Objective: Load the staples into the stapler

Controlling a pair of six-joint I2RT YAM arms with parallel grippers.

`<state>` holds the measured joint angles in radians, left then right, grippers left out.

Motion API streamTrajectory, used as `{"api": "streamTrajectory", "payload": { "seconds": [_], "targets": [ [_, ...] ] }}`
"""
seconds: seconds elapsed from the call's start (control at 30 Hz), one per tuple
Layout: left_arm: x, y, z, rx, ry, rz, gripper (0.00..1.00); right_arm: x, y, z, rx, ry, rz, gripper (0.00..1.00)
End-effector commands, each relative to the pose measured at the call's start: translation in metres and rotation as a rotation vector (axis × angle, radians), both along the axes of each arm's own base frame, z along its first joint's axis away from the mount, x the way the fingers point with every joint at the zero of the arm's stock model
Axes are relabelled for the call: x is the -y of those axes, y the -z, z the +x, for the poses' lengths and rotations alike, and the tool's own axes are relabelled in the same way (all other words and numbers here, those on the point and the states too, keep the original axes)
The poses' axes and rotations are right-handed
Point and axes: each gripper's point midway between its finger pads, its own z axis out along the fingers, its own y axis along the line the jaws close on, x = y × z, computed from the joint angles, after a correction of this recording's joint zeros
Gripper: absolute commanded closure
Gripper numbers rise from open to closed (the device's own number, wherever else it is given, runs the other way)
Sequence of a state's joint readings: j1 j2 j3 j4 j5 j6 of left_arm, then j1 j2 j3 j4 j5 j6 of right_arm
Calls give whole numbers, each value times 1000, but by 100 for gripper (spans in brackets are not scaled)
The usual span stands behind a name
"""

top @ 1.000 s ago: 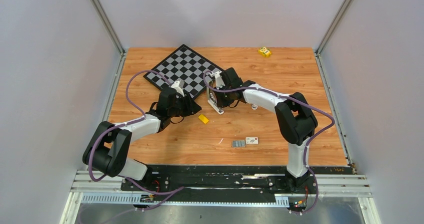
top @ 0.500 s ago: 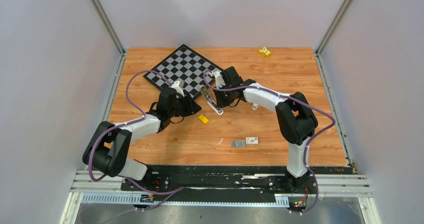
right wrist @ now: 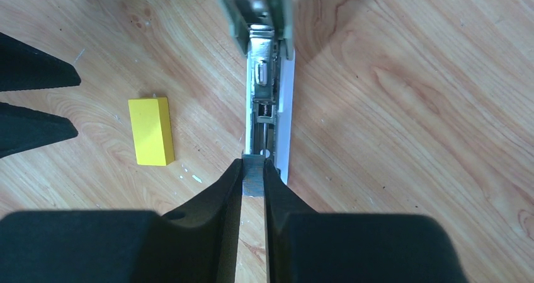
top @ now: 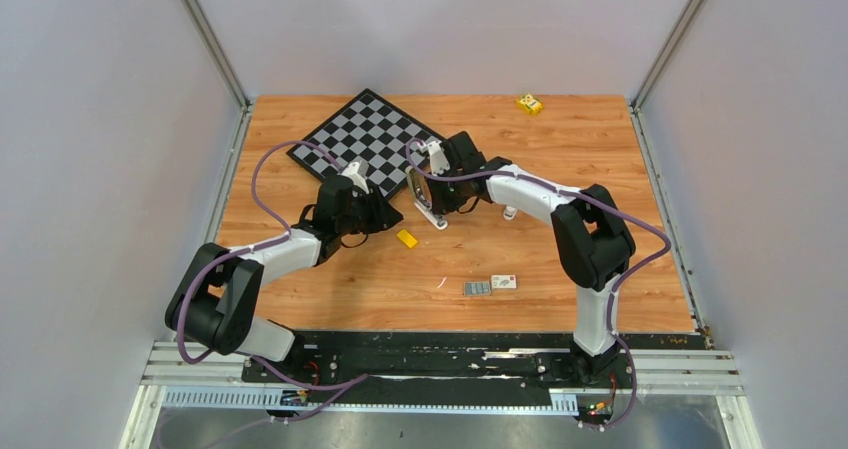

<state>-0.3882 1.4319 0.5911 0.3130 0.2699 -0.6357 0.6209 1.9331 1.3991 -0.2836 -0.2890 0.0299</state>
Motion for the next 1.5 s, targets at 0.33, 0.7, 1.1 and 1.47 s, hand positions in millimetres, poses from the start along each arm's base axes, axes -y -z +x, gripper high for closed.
{"api": "streamTrajectory", "payload": {
  "seconds": [0.33, 0.7, 1.1, 1.47],
  "targets": [
    [1, -1, 5, 18, 7, -4, 59, 3, 12, 6, -26, -4, -15, 83],
    [1, 0, 6, 17, 6, -4, 59, 3, 7, 6, -20, 4, -11, 83],
    [1, -1, 6, 19, 7, -6, 59, 1, -9, 6, -11, 32, 17, 83],
    [0, 0, 5, 19, 6, -4, 59, 0, -17, 6, -8, 42, 34, 82]
  ]
}}
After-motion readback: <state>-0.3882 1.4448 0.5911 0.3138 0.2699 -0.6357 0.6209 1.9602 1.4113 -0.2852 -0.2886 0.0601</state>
